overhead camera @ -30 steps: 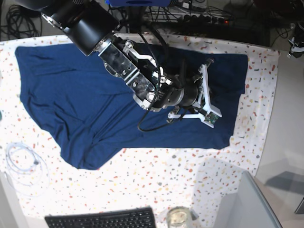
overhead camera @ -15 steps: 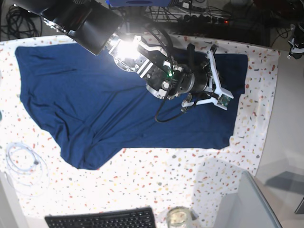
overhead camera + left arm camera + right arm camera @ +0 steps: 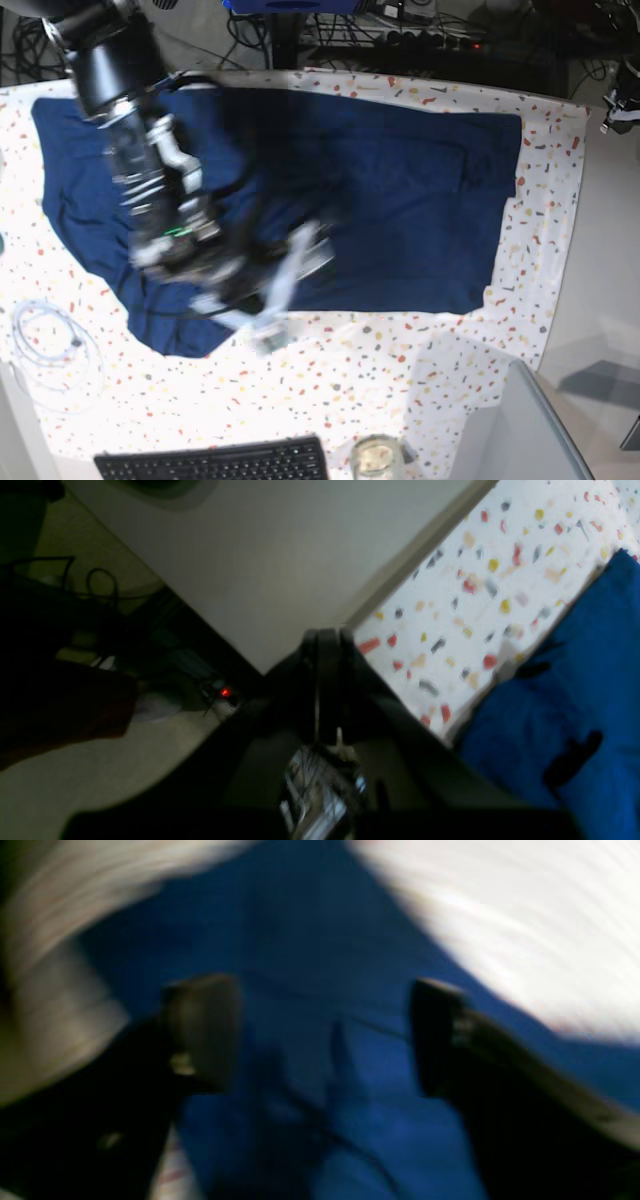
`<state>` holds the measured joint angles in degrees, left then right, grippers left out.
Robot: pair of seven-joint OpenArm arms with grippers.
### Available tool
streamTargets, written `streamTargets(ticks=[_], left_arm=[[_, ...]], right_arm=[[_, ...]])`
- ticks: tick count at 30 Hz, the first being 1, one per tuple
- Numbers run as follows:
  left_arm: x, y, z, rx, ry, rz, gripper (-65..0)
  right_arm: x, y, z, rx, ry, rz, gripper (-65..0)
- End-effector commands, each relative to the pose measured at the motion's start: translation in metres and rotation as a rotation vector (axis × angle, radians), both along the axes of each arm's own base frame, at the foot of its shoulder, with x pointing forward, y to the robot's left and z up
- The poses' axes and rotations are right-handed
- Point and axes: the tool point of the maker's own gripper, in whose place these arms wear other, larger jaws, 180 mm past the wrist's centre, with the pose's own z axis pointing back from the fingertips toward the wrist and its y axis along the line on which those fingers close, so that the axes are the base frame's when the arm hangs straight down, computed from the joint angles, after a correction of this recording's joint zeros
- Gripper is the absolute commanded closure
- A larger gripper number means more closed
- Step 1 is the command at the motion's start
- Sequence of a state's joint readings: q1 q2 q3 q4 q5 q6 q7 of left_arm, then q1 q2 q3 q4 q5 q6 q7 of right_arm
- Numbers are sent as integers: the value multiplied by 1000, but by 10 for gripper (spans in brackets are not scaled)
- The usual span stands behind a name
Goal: Layout the t-shirt on the table in an organized manner, then fold the t-shirt properly
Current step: 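Release the corner and pull the right gripper back across the shirt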
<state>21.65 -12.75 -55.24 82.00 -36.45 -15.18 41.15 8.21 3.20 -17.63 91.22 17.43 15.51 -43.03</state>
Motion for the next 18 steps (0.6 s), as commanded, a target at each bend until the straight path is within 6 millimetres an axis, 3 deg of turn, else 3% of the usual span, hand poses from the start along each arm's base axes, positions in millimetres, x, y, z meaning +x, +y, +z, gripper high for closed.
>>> streamTargets(ticks=[1,3,4,5,7,9,14,16,18], left_arm=[[12,2,12,29,-31,-35,0],[26,-14,12,27,-36,-96,0],[36,-25,14,25,-45,-134,0],[48,-41,17,26,-54,-190,0],[71,-78,19,16,-71,-311,0],[94,-115,24,0,-101,-422,0],[126,-192,16,-105,-157,-556,0],[131,-218,3,-127,-132,-594,0],[132,-235,-11,-107,-86,-626,0]], right_arm=[[24,-28,15,48,-38,-102,-302],[53,-110,7,74,-15,-347,-102],[63,-142,3,92,-8,-441,-26],[68,-176,-7,103,18,-532,0],[79,-217,-21,100,64,-617,-56],[86,-233,-31,88,109,-640,-150],[105,-231,-38,121,156,-656,-414],[118,-222,-36,135,120,-646,-462],[126,-213,-42,130,105,-626,-467]])
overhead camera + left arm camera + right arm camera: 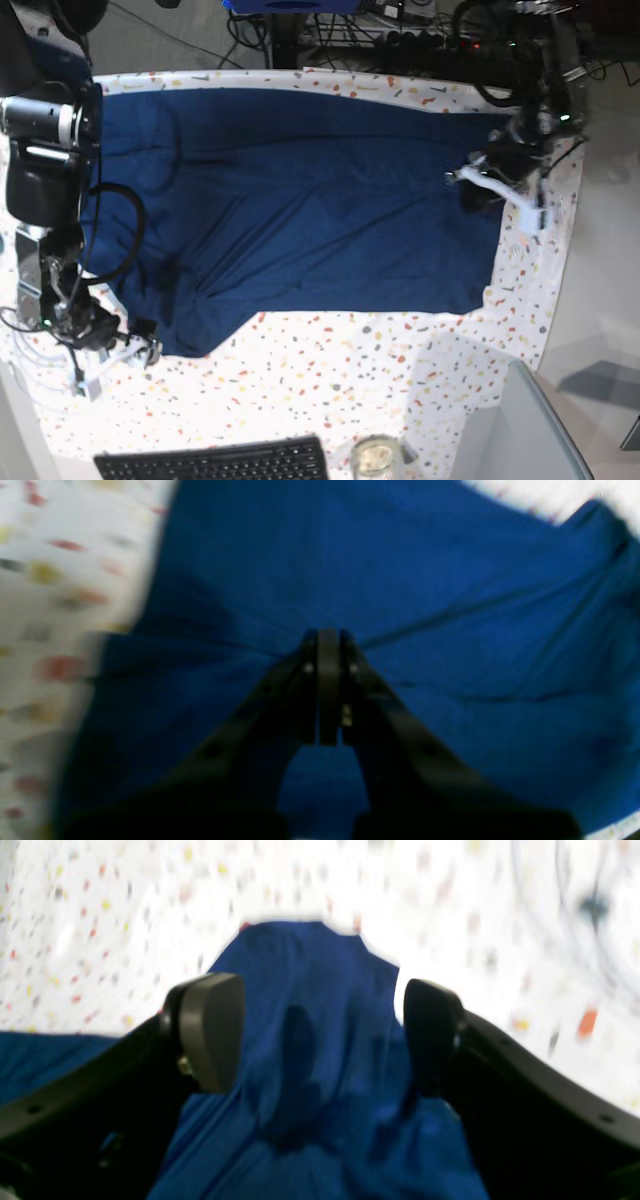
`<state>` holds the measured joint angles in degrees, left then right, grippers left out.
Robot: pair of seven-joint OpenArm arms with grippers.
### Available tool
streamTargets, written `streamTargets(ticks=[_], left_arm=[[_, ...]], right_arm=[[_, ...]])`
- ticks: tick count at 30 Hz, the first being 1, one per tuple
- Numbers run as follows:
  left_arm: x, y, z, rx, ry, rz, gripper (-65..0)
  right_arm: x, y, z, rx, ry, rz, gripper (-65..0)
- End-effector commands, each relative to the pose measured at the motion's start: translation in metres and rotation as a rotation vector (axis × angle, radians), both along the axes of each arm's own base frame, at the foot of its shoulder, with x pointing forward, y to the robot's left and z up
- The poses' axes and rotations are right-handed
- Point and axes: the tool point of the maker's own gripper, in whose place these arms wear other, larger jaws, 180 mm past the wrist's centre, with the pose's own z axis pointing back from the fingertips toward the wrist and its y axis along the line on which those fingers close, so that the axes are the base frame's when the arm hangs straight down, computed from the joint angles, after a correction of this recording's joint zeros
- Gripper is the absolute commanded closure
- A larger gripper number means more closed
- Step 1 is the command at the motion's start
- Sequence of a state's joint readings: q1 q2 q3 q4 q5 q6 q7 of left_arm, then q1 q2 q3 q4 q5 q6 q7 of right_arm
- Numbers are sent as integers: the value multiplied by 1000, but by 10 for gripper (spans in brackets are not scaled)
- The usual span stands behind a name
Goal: Layout the t-shirt on the table in an organized manner, then fold the t-shirt properly
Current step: 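Release the corner and pull the right gripper back across the shirt, then grasp the shirt edges with both grippers at opposite corners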
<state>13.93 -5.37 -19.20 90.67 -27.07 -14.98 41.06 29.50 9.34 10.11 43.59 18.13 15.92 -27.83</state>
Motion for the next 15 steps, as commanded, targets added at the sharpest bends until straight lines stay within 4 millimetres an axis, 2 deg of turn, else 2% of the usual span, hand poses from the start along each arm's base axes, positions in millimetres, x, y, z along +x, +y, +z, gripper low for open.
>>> streamTargets(ticks=[1,3,5,11,15], left_arm=[[7,-8,2,12,-21,-13,0],[3,-16,-13,72,24,-31,0],[-1,-19,-18,108,45,-41,0],[-10,-7,-24,156,-9,-28,0],[-20,-1,-36,158,26,-23,0]], right_arm=[[18,-2,15,-6,-53,-1,-467],[17,4,-2,-6,-27,3,-467],[16,4,-10,-5,-37,-9,-467],[10,-11,-21,-42,-70,-95,-467],[9,-12,-22,-45,-69,-101,-467]])
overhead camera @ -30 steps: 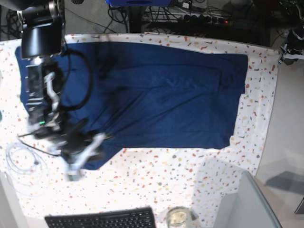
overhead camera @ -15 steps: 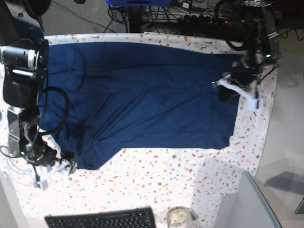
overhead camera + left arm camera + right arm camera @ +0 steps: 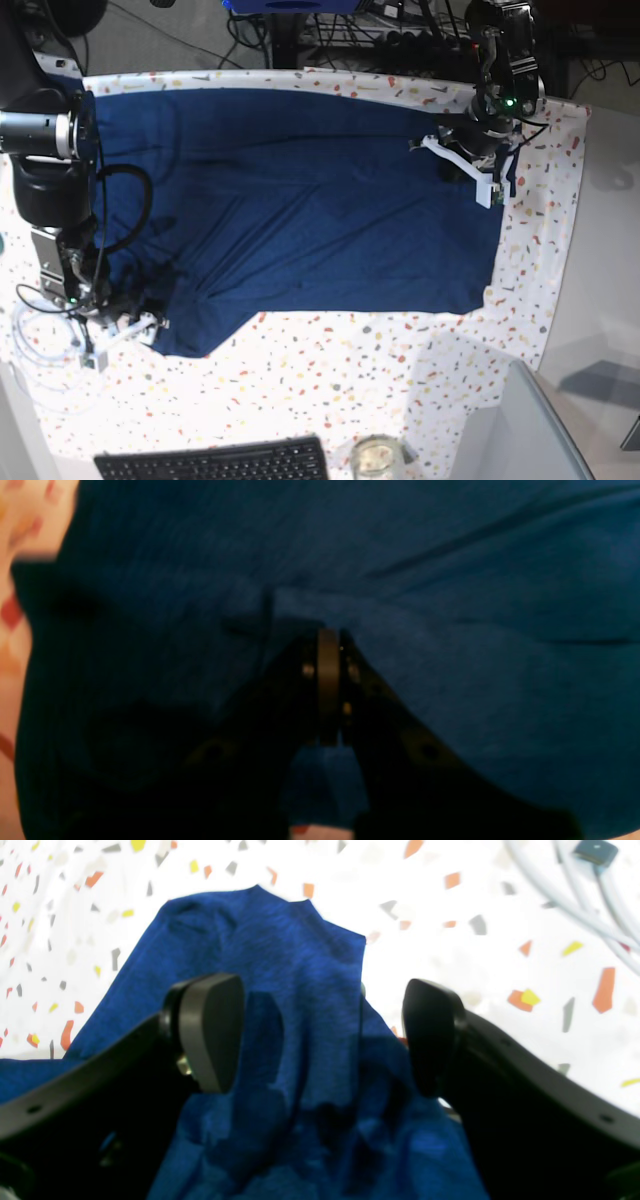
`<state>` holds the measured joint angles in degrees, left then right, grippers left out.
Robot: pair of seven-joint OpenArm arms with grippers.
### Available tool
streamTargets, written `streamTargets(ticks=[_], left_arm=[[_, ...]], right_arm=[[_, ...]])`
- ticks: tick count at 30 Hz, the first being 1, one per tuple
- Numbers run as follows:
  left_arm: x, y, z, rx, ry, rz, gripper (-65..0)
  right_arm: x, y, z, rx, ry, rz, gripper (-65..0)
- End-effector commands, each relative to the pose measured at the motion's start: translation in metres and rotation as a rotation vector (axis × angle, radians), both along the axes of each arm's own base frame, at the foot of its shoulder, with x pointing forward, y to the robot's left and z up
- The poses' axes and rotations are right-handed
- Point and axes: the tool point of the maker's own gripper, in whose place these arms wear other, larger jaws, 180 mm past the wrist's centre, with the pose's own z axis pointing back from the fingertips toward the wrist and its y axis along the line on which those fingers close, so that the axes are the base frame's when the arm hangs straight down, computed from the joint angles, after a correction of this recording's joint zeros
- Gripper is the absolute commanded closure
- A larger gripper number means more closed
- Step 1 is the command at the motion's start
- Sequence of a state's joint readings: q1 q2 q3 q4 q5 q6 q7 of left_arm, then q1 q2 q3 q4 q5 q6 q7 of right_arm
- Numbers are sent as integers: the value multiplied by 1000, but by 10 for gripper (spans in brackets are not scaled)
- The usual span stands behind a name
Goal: Layout the t-shirt on the table in an organized manner, then fold the t-shirt properly
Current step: 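Grasp the shirt edges with both grippers at opposite corners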
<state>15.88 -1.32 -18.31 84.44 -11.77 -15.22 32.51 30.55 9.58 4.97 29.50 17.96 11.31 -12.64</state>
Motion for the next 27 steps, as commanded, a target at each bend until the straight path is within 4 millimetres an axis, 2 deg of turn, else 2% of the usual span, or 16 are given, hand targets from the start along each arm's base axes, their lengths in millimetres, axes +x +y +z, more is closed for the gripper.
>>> streamTargets(ticks=[1,3,4,6,8,10,13,17,24,27], left_arm=[[9,2,8,4,-41,-2,0],[7,3,6,7,-33,-3,0],[7,2,6,5,-34,-3,0],[6,2,5,4,-33,-2,0],[7,2,5,2,-33,-1,0],[7,2,5,2,-33,-1,0],[6,3,5,8,-32,-3,0],[5,3,4,7,-27,-3,0],[1,3,4,10,-24,-5,0],[-1,3,3,10,-20,-5,0]], right_arm=[[21,-8,24,-6,-72,-15,-467],[20,-11,23,-10,-71,-18,-458],[20,-12,24,-11,-71,-19,-432],[20,-11,23,-10,-70,-16,-309],[19,-11,22,-8,-66,-14,-141],[20,-10,24,-9,-66,-11,-9],[17,-10,21,-6,-40,-5,-12],[20,-10,35,-21,-88,9,0],[8,3,80,-69,-173,92,0],[-8,11,87,-85,-172,124,0]])
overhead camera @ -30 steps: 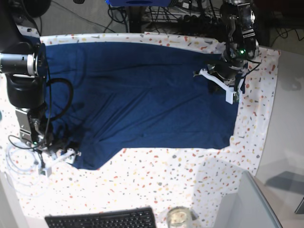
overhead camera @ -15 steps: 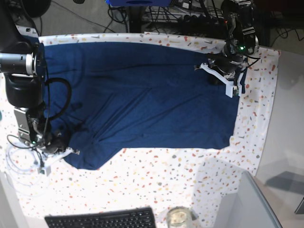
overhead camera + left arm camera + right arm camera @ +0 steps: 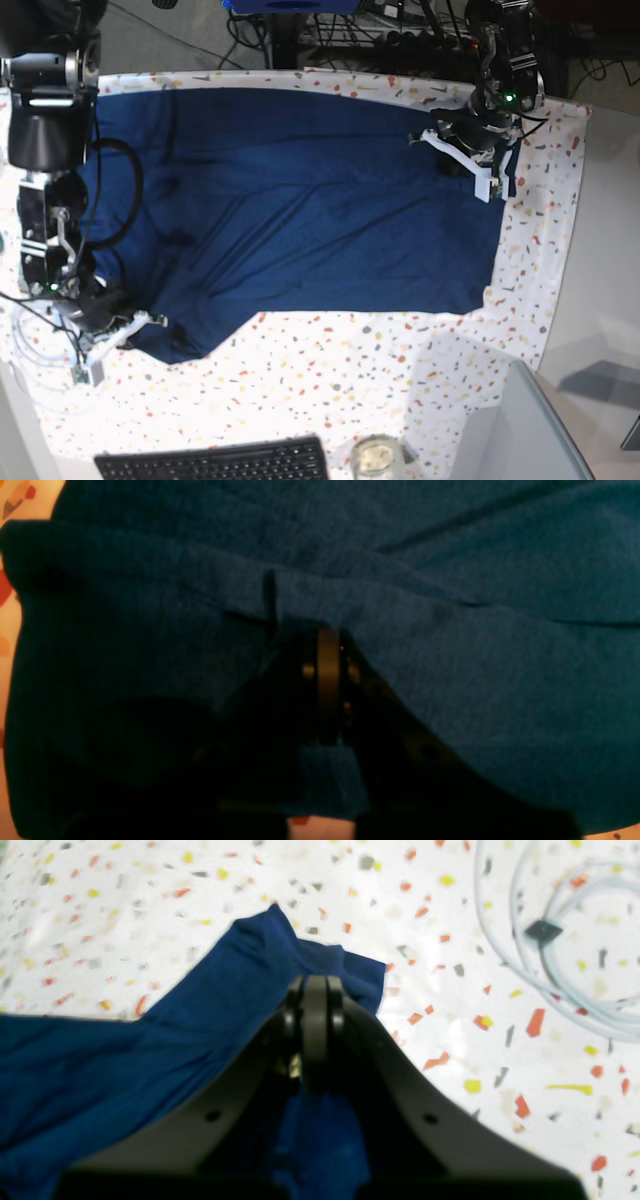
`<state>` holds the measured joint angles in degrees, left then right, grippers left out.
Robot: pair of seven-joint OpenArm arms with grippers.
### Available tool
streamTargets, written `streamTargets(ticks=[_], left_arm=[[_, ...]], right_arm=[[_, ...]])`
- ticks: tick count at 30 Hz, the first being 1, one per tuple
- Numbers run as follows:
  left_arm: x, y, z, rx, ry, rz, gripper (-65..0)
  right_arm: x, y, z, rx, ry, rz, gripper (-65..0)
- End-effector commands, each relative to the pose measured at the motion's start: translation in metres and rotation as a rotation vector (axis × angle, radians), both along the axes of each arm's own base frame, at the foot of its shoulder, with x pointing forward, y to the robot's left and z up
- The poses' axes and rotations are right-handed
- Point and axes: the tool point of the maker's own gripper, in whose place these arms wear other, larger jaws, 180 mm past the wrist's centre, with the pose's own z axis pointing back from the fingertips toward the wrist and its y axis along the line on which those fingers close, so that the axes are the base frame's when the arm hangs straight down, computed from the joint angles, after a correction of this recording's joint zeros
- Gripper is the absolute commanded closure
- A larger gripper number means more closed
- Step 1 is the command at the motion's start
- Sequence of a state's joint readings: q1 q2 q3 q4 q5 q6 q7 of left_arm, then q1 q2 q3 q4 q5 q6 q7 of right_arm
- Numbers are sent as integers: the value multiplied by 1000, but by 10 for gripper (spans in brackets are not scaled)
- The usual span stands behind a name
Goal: Layout the t-shirt on the table in an organized manner, then fold the t-shirt properly
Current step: 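Grasp the shirt edges with both grippers at opposite corners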
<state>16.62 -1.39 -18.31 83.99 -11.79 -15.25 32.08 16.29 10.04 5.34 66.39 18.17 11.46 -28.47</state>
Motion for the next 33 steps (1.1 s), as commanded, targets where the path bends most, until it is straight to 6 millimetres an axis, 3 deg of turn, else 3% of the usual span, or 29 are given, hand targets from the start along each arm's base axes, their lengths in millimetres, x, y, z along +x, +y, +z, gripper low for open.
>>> streamTargets(ticks=[1,4,12,14,16,19,20,22,28,33], left_arm=[[4,2,7,11,-29,-6,0],[2,2,8,13,-30,-8,0],[5,7,15,28,-48,-13,0],[5,8,15,26,-48,-12,0],[5,8,14,32,-46,-14,0],[4,8,14,32,-44,-14,0],[3,8,14,32,-43,-14,0],[3,8,13,31,-41,-14,0],[2,8,11,30,-35,-13,0],[2,8,12,30,-37,-13,0]], right_arm=[[6,0,18,1,-49,5,0],[-24,9,4,-3,6,32,0],[-108,62,-42,90,149,67,0],[-118,68,-46,95,198,81,-63],[-120,71,-32,83,217,105,-203],[-99,72,9,59,120,125,-393],[-91,72,16,55,95,121,-434],[-59,70,31,50,43,120,-453],[12,77,-10,93,204,124,-459],[45,88,-32,13,159,174,-459]])
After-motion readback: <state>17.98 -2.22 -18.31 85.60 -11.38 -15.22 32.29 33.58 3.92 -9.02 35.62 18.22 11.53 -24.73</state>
